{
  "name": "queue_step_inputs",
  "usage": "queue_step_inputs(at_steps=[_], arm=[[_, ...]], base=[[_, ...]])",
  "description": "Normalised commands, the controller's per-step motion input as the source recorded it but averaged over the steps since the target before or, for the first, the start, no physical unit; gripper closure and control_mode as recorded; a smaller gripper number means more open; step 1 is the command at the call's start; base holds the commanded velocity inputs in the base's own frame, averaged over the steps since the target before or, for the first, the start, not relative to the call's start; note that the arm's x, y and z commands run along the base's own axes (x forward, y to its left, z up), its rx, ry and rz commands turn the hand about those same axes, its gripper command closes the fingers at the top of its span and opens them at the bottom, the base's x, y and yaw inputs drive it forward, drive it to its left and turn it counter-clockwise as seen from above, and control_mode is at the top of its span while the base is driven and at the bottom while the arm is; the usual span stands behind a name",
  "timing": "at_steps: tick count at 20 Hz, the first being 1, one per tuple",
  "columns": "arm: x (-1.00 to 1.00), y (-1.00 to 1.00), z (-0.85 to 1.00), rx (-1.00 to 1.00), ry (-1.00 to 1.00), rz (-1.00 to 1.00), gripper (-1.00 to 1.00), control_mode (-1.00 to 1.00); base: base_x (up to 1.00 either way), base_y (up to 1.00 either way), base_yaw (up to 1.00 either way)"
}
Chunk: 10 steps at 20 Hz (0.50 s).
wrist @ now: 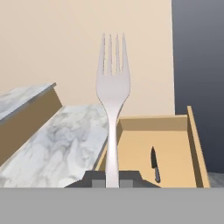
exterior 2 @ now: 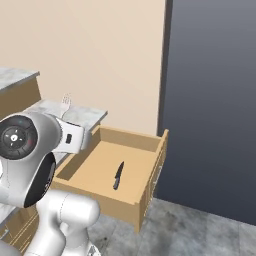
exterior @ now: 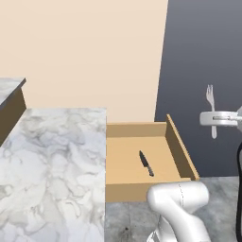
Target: Pick up the metallic utensils from the counter and place them in the open drawer. Make sure not to pick up any wooden utensils.
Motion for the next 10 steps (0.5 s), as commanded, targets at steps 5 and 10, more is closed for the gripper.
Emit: queue_step_inputs(at_steps=[5, 10], arm=[[0.00, 0.00, 0.00, 0.00, 0.00, 0.00, 1.00, 1.00], [0.00, 0.00, 0.00, 0.00, 0.00, 0.00, 1.00, 1.00]], base=[[0.14, 0.00, 0.00], [0.00, 0.00, 0.00]])
